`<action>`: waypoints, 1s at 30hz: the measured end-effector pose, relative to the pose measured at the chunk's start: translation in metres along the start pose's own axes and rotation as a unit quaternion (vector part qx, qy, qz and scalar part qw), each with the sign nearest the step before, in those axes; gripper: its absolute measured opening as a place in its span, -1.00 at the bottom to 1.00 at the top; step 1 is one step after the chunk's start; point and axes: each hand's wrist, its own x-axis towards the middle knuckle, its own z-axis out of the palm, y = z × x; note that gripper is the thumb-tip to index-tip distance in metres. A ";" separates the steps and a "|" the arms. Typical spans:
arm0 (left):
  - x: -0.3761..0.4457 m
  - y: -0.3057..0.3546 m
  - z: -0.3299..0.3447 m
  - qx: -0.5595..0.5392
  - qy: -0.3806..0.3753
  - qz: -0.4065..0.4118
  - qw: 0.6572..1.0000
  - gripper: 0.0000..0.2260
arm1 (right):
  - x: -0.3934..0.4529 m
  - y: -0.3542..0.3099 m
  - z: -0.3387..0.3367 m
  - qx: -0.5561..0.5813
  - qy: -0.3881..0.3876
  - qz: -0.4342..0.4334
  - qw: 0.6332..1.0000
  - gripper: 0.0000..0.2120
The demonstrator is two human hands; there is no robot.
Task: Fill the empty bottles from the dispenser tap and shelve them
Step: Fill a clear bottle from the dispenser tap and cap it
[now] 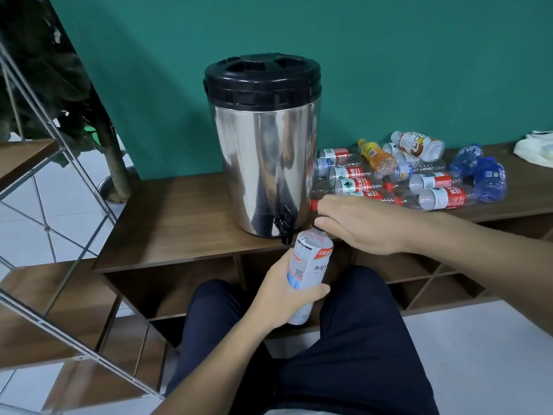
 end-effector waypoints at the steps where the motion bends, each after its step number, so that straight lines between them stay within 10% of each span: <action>1: -0.001 -0.003 -0.001 0.001 -0.003 -0.002 1.000 -0.54 | -0.001 0.003 0.000 -0.005 -0.023 -0.020 1.000 -0.75; 7: -0.003 -0.015 0.000 -0.002 -0.017 0.005 1.000 -0.48 | -0.013 -0.002 0.012 0.132 -0.056 0.038 0.989 -0.58; 14: -0.001 -0.019 0.002 0.028 -0.015 0.008 0.999 -0.44 | 0.001 -0.008 0.032 0.054 0.096 0.142 0.984 -0.36; 22: 0.005 -0.034 -0.001 0.011 -0.027 -0.008 1.000 -0.46 | 0.000 -0.008 0.039 0.152 0.096 0.081 0.980 -0.83; 30: 0.006 -0.045 -0.005 -0.004 -0.068 -0.054 0.996 -0.60 | 0.000 0.006 0.053 0.248 0.061 0.055 0.965 -0.79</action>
